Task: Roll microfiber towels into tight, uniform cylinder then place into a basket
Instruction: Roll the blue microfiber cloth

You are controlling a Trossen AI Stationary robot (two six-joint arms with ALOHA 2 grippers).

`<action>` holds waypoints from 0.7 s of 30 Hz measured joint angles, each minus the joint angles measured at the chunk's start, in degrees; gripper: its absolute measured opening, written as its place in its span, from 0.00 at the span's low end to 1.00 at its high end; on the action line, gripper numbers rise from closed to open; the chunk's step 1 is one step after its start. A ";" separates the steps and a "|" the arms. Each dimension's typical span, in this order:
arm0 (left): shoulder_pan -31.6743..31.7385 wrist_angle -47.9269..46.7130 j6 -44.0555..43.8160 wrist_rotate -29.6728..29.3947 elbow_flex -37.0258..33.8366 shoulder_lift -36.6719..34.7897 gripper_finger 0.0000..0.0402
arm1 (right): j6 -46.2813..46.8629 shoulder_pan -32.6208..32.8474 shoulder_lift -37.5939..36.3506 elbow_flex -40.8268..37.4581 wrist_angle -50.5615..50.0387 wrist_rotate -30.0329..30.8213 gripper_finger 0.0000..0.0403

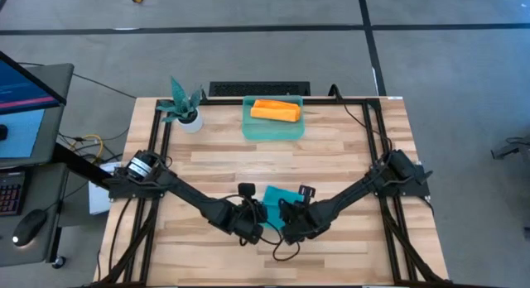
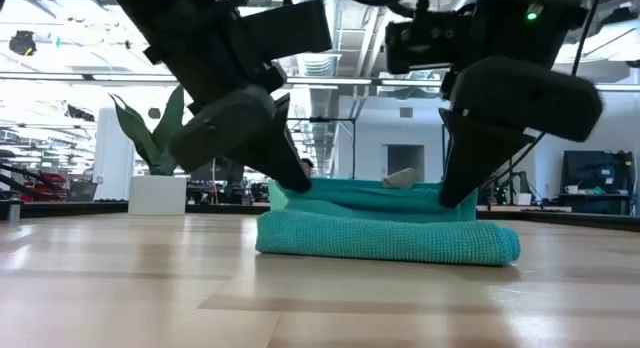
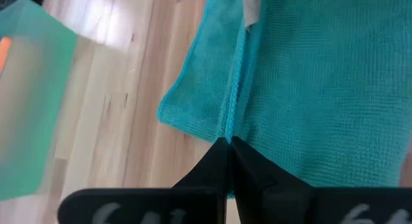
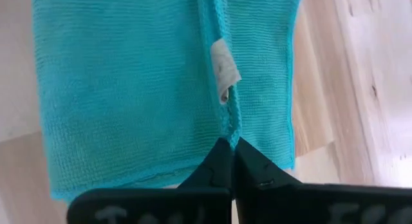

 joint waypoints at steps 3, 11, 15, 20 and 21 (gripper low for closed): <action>0.22 0.20 -1.63 -0.13 0.00 0.00 0.01 | 0.45 -0.46 0.00 0.00 -0.06 0.00 0.05; 0.26 -0.07 -1.72 2.85 -0.04 0.00 0.14 | 2.67 -1.12 0.00 -0.09 -0.45 -0.07 0.02; 0.28 -3.04 -1.58 4.18 0.08 0.00 0.24 | 2.88 -1.17 0.00 -0.13 -0.27 -0.07 0.06; -0.57 -14.33 -5.29 5.18 3.11 0.00 0.29 | 2.94 -1.17 0.00 -0.15 -0.25 -0.05 0.06; -1.08 -15.65 -5.85 4.08 3.62 0.00 0.29 | 2.96 -1.18 0.00 -0.15 -0.23 -0.05 0.05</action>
